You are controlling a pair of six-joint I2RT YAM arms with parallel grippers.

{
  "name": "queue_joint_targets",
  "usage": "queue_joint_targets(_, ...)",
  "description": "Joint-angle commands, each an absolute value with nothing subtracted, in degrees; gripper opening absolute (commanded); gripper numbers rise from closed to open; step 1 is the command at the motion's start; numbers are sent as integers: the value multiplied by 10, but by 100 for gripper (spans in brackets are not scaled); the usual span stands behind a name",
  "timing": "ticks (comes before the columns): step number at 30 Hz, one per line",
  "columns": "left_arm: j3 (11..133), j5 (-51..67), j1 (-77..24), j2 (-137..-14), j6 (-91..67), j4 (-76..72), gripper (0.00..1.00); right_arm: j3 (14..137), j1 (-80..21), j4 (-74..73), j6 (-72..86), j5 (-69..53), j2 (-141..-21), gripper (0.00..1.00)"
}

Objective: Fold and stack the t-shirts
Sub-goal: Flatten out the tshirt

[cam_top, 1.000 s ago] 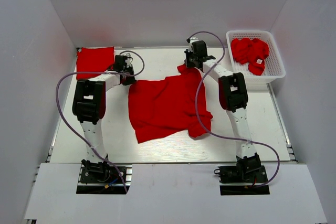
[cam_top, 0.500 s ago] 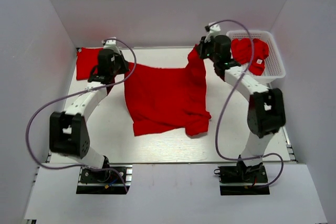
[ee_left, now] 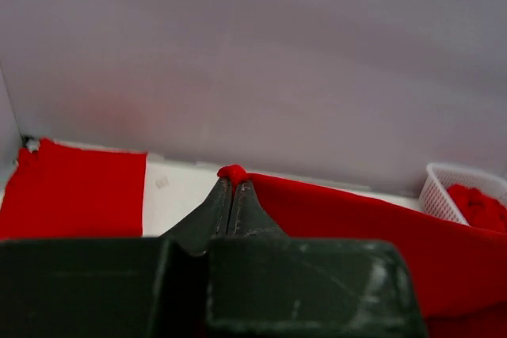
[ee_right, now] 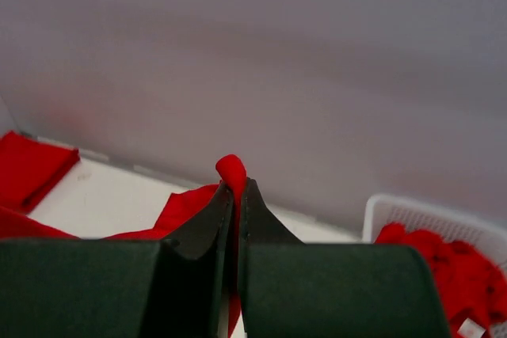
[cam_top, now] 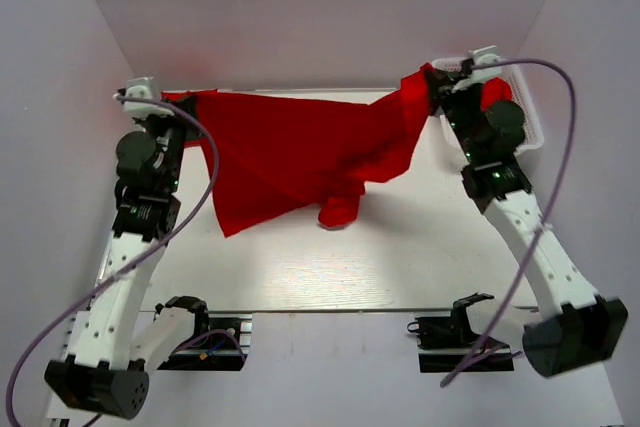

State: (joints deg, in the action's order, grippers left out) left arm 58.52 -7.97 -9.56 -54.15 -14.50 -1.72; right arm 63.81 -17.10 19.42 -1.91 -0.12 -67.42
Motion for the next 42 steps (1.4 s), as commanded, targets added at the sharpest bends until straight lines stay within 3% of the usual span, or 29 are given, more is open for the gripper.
queue_joint_targets(1,605,-107,-96,-486,-120,-34,0,660,-169,207,-75,8,-600,0)
queue_joint_targets(13,748,-79,-84,-386,-79,21,0,818,-169,43,-130,-81,-456,0)
queue_joint_targets(23,850,-17,-84,-385,-62,65,0,955,-171,19,-160,-112,-456,0)
queue_joint_targets(28,869,-30,-84,-429,-62,58,0,1038,-171,32,-175,-56,-537,0)
queue_joint_targets(35,836,-126,-84,-547,-62,33,0,1107,-166,46,-199,15,-765,0)
queue_joint_targets(42,803,-180,-83,-780,-68,-2,0,1120,-137,40,-156,-16,-1010,0)
